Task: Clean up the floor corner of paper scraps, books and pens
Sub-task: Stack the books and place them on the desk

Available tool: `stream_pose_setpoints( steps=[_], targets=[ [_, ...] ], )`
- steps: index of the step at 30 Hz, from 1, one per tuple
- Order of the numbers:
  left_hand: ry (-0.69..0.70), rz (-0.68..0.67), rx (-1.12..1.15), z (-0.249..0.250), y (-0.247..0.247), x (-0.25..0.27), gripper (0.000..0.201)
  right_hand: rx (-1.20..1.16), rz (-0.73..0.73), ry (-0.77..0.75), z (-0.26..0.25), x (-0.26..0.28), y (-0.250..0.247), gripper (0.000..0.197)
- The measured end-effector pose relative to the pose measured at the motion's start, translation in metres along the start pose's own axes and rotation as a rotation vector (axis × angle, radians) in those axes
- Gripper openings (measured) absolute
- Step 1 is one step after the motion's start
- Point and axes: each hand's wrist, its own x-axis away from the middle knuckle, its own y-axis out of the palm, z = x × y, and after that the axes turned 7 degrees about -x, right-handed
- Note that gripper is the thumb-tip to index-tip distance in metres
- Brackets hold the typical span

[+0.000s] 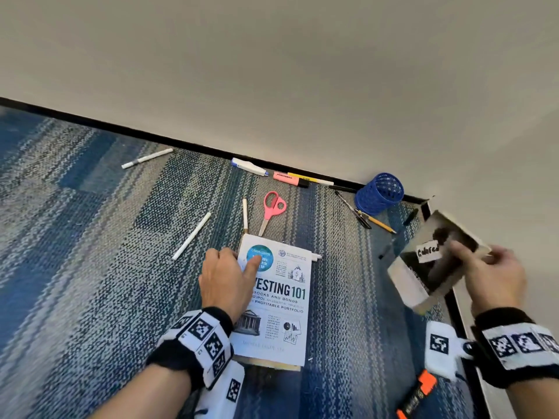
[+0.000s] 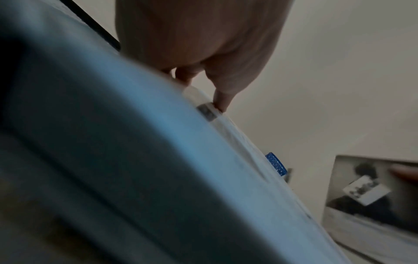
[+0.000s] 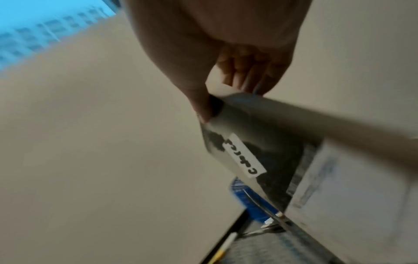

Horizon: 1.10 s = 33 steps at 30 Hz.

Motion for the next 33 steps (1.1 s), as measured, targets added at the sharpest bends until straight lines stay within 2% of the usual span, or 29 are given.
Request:
stream_pose_setpoints(
  steps=[4,6,8,11,14,15,16,17,18,19,20,22,23,26,29,30,32,33],
  targets=[
    [-0.009,0.038,0.121,-0.004,-0.003,0.001,0.047,-0.246,-0.211,-0.262,-0.060,0.060,0.000,0.028],
    [-0.006,-0.010,0.178,-0.004,-0.004,-0.002,0.044,-0.338,-0.347,-0.269,-0.076,0.088,0.014,0.031],
    [-0.020,-0.116,0.212,-0.006,-0.005,-0.004,0.038,-0.372,-0.547,-0.193,-0.079,0.113,0.039,0.035],
    [0.017,-0.211,0.223,-0.009,-0.012,-0.007,0.035,-0.136,-0.717,-0.111,-0.062,0.146,0.085,0.058],
    [0.050,-0.366,0.313,-0.014,-0.024,-0.002,0.047,0.253,-0.883,-0.175,-0.029,0.174,0.118,0.054],
    [0.040,-0.438,0.346,-0.017,-0.023,0.001,0.051,0.314,-0.919,-0.122,-0.019,0.181,0.121,0.060],
    [0.037,-0.490,0.354,-0.021,-0.019,0.003,0.060,0.298,-0.952,-0.021,-0.011,0.188,0.122,0.075],
    [0.038,-0.494,0.339,-0.026,-0.010,0.003,0.086,0.208,-0.981,0.126,-0.008,0.193,0.122,0.088],
    [0.011,-0.484,0.322,-0.028,-0.003,0.005,0.109,0.063,-1.012,0.290,-0.006,0.198,0.120,0.091],
    [-0.016,-0.470,0.357,-0.030,0.005,0.004,0.123,-0.083,-1.042,0.441,-0.008,0.203,0.118,0.083],
    [-0.076,-0.488,0.468,-0.033,0.011,0.003,0.126,-0.212,-1.063,0.559,-0.012,0.208,0.115,0.068],
    [-0.204,-0.600,0.765,-0.033,0.010,0.001,0.121,-0.374,-1.109,0.693,-0.021,0.215,0.111,0.049],
    [-0.216,-0.682,0.851,-0.034,0.008,-0.001,0.118,-0.430,-1.127,0.729,-0.023,0.218,0.109,0.046],
    [-0.198,-0.808,0.821,-0.037,-0.002,-0.005,0.120,-0.534,-1.123,0.733,-0.025,0.217,0.107,0.042],
    [-0.195,-0.871,0.723,-0.044,-0.004,-0.012,0.118,-0.623,-1.125,0.819,-0.028,0.213,0.106,0.051],
    [-0.175,-0.890,0.691,-0.041,-0.012,-0.010,0.108,-0.621,-1.124,0.846,-0.027,0.213,0.107,0.053],
    [-0.139,-0.933,0.670,-0.036,-0.028,-0.006,0.074,-0.588,-1.133,0.857,-0.023,0.212,0.109,0.057],
    [-0.145,-0.955,0.689,-0.036,-0.035,-0.006,0.065,-0.573,-1.151,0.848,-0.021,0.212,0.111,0.060]
  ],
)
